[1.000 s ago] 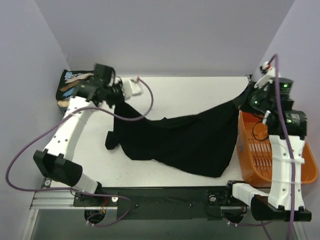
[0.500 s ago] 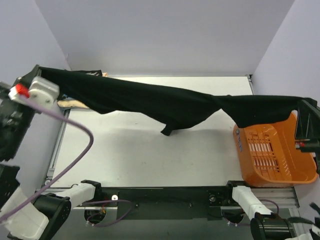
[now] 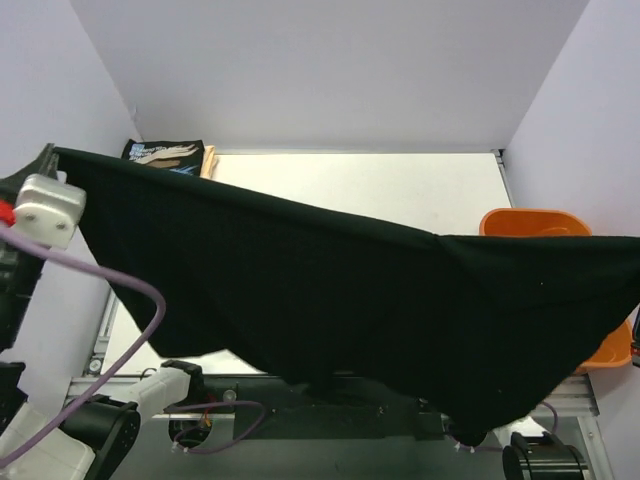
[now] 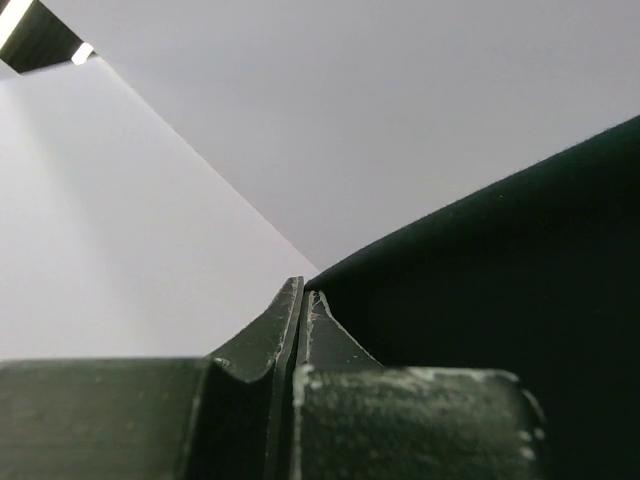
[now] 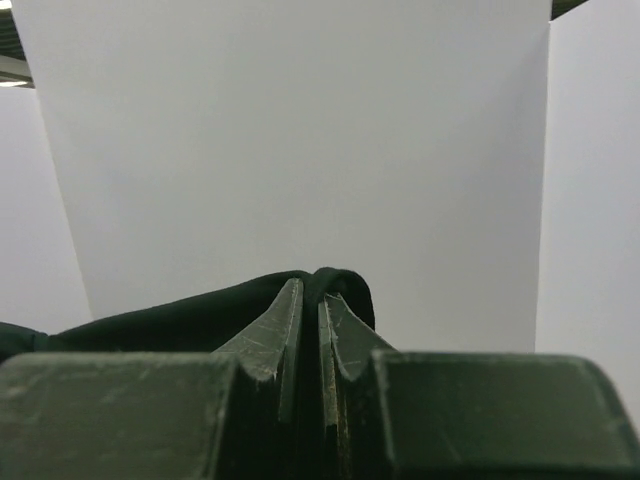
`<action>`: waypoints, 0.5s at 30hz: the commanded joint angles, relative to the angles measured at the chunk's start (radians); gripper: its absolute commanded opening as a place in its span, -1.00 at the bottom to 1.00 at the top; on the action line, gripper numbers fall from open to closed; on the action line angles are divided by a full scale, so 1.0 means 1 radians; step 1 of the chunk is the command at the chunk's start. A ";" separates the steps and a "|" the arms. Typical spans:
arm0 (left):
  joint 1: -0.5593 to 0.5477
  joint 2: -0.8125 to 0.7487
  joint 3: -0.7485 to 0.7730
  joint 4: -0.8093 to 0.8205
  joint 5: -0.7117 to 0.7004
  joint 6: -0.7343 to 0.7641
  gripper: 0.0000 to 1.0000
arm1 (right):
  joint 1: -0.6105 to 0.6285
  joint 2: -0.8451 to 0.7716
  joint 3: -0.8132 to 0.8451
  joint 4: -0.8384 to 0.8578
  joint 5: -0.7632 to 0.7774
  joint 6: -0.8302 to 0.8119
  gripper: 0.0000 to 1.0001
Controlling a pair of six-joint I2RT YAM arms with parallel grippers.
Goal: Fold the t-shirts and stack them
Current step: Flatten out the tshirt
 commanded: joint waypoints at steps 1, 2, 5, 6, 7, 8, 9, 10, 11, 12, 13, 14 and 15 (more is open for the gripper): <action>-0.006 0.024 -0.163 0.035 -0.048 -0.039 -1.00 | 0.040 0.143 -0.060 0.120 0.007 0.018 -1.00; -0.006 0.035 -0.200 0.049 -0.043 -0.041 -1.00 | 0.044 0.189 -0.105 0.135 -0.006 0.021 -1.00; -0.005 0.081 -0.349 0.096 -0.049 -0.041 -1.00 | 0.044 0.312 -0.169 0.188 -0.082 0.058 -1.00; -0.003 0.112 -0.412 0.106 -0.051 -0.044 -1.00 | 0.045 0.387 -0.184 0.192 -0.096 0.061 -1.00; -0.002 0.126 -0.441 0.127 -0.049 -0.042 -1.00 | 0.045 0.422 -0.190 0.201 -0.110 0.061 -1.00; 0.004 0.159 -0.510 0.138 -0.042 -0.044 -1.00 | 0.047 0.496 -0.215 0.209 -0.119 0.064 -1.00; 0.009 0.176 -0.541 0.165 -0.030 -0.042 -1.00 | 0.053 0.527 -0.235 0.234 -0.136 0.047 -1.00; 0.018 0.211 -0.605 0.173 -0.005 -0.035 -1.00 | 0.056 0.597 -0.273 0.252 -0.144 0.033 -1.00; 0.020 0.236 -0.633 0.202 0.004 -0.036 -1.00 | 0.065 0.666 -0.325 0.287 -0.170 0.008 -1.00; 0.029 0.276 -0.688 0.212 0.018 -0.030 -1.00 | 0.071 0.701 -0.350 0.307 -0.193 -0.005 -1.00; 0.029 0.305 -0.719 0.244 0.018 -0.027 -1.00 | 0.088 0.781 -0.380 0.341 -0.205 -0.048 -1.00; 0.033 0.357 -0.766 0.262 0.045 -0.027 -1.00 | 0.097 0.826 -0.385 0.347 -0.242 -0.072 -1.00; 0.035 0.382 -0.794 0.309 0.049 -0.024 -1.00 | 0.115 0.932 -0.365 0.347 -0.259 -0.104 -1.00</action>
